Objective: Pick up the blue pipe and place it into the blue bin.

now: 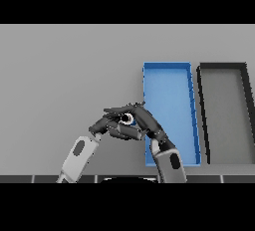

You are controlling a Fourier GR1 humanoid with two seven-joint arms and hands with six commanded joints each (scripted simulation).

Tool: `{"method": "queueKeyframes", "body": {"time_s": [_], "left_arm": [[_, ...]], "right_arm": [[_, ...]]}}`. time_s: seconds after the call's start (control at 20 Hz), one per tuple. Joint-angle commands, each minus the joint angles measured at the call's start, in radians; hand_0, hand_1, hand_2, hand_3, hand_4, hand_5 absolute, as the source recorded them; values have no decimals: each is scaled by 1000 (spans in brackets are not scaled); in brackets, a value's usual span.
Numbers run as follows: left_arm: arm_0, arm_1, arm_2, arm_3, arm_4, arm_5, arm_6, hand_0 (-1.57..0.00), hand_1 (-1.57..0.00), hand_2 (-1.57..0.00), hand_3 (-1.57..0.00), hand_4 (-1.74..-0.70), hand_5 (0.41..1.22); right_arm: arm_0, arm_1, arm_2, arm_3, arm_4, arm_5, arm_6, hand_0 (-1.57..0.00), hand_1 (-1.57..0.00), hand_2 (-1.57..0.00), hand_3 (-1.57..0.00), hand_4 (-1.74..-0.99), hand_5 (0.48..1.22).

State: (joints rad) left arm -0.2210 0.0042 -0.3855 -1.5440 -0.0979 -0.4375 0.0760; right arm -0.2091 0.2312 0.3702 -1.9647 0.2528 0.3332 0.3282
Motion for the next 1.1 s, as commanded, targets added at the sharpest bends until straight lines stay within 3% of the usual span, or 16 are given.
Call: {"method": "queueKeyframes", "body": {"time_s": [0.0,0.1,0.15,0.35,0.5,0.7,0.8,0.9,1.05], "left_arm": [[7,-6,-8,6,-7,3,10,-40,-38,-37,-29,-968,557],[-7,-8,3,16,-8,10,29,-25,-24,-23,-18,-970,531],[-7,-10,0,22,-13,13,25,-20,-19,-18,-14,-971,519],[-3,-2,6,19,-12,12,33,-8,-7,-7,-5,-973,489],[-2,2,5,11,-9,7,39,-3,-3,-3,-2,-961,475],[17,7,-10,1,-22,3,12,-1,-1,-1,0,-949,471],[29,13,-10,-20,-22,10,1,0,0,0,0,-946,466],[40,26,-5,-30,-18,7,13,0,0,0,0,-951,468],[29,31,10,-30,-6,6,28,1,1,1,1,-951,474]], "right_arm": [[-2,7,-5,-14,-7,2,0,-1571,-1571,-1571,-1570,-1498,1220],[-19,34,-19,-20,-7,-4,-6,-1571,-1571,-1571,-1571,-1497,1221],[-37,42,-47,-35,-38,7,17,-1571,-1571,-1571,-1571,-1496,1221],[-152,92,-154,-86,-153,10,189,-1571,-1571,-1571,-1571,-1494,1221],[-287,87,-263,-123,-252,-21,272,-1571,-1571,-1571,-1571,-1496,1221],[-467,-41,-433,-108,-334,-151,275,-1571,-1571,-1571,-1571,-1497,1221],[-503,-132,-491,-89,-333,-193,281,-1571,-1571,-1571,-1571,-1498,1221],[-511,-209,-546,-61,-335,-212,281,-1571,-1571,-1571,-1571,-1498,1221],[-436,-255,-590,-47,-317,-238,282,-1571,-1571,-1571,-1571,-1499,1221]]}}
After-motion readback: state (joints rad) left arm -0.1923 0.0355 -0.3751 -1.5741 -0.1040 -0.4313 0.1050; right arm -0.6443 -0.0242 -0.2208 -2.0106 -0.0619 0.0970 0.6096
